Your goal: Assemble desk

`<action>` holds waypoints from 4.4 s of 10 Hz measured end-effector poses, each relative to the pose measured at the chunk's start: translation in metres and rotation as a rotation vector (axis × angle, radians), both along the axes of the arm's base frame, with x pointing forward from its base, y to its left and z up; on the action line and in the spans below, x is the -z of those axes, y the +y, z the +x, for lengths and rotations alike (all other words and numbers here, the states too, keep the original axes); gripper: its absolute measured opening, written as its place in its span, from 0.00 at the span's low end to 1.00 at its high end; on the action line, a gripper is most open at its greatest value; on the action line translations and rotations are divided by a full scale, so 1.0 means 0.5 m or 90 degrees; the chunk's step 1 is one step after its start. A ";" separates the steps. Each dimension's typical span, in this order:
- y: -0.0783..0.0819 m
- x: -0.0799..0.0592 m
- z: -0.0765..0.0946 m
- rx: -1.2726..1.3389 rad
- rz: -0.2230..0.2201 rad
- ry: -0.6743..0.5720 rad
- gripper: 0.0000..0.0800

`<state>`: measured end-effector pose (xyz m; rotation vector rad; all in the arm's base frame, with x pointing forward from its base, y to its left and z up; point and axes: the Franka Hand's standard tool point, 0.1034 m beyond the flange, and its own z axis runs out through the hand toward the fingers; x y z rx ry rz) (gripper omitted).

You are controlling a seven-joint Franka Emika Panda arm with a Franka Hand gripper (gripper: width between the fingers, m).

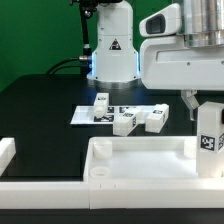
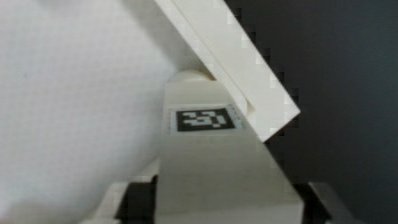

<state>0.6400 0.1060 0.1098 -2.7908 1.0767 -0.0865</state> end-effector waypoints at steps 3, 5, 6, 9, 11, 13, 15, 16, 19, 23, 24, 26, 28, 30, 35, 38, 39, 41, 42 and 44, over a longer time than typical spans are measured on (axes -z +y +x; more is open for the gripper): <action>0.003 0.001 -0.006 0.202 0.037 0.039 0.37; 0.005 0.001 -0.006 0.262 0.045 0.048 0.37; 0.007 0.001 -0.007 0.313 0.053 0.055 0.37; 0.013 0.004 0.001 0.616 0.139 0.083 0.37; 0.011 0.005 0.000 0.704 0.164 0.090 0.37; 0.008 0.006 0.000 0.727 0.167 0.091 0.43; 0.009 0.007 0.000 0.720 0.166 0.090 0.66; 0.010 0.007 0.000 0.719 0.166 0.090 0.77; 0.033 -0.054 -0.012 0.661 0.170 0.087 0.80; 0.040 -0.053 -0.011 0.649 0.170 0.094 0.81; 0.040 -0.057 -0.012 0.619 0.167 0.091 0.81; 0.030 -0.089 -0.036 0.503 0.159 0.061 0.81; 0.024 -0.108 -0.096 0.366 0.135 0.039 0.81; 0.027 -0.113 -0.096 0.279 0.117 0.023 0.81; -0.001 -0.054 -0.159 0.023 0.075 0.016 0.81; -0.001 -0.027 -0.187 -0.103 0.043 0.010 0.81; -0.003 -0.026 -0.187 -0.139 0.040 0.004 0.81; -0.006 -0.024 -0.188 -0.229 0.031 -0.009 0.81; -0.017 -0.010 -0.194 -0.336 0.018 -0.013 0.81; -0.069 0.017 -0.218 -0.466 -0.002 -0.030 0.81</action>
Offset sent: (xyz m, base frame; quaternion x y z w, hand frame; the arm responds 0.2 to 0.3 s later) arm 0.0000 0.0000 0.0000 0.0000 0.0000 0.1938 0.9810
